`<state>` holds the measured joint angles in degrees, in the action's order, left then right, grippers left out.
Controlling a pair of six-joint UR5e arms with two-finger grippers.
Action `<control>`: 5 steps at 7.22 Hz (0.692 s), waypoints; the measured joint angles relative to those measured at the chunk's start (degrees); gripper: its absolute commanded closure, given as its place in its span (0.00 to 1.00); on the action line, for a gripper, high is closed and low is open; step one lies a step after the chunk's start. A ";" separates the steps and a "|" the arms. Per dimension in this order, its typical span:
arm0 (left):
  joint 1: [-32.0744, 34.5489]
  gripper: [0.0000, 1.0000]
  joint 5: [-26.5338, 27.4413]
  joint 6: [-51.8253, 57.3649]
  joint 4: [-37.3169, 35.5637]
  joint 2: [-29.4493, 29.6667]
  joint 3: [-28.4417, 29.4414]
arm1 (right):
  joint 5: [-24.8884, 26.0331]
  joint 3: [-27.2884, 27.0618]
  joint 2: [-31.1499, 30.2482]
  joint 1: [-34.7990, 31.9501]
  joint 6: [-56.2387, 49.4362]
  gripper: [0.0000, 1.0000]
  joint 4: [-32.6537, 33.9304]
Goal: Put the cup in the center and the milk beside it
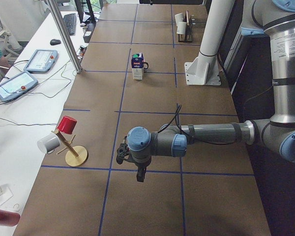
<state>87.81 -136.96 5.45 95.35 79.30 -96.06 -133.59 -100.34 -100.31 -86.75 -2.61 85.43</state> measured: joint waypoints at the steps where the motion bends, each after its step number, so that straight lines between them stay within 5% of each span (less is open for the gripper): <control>1: 0.00 0.00 -0.03 0.00 0.01 -0.01 -0.09 | 0.00 -0.02 0.01 0.01 0.03 0.00 -0.02; 5: 0.08 0.00 0.02 0.00 0.01 -0.10 -0.51 | 0.00 -0.09 0.03 0.01 -0.02 0.00 -0.03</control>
<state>87.88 -136.94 5.45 95.36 79.19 -96.57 -133.59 -100.43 -100.28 -86.74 -2.63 85.40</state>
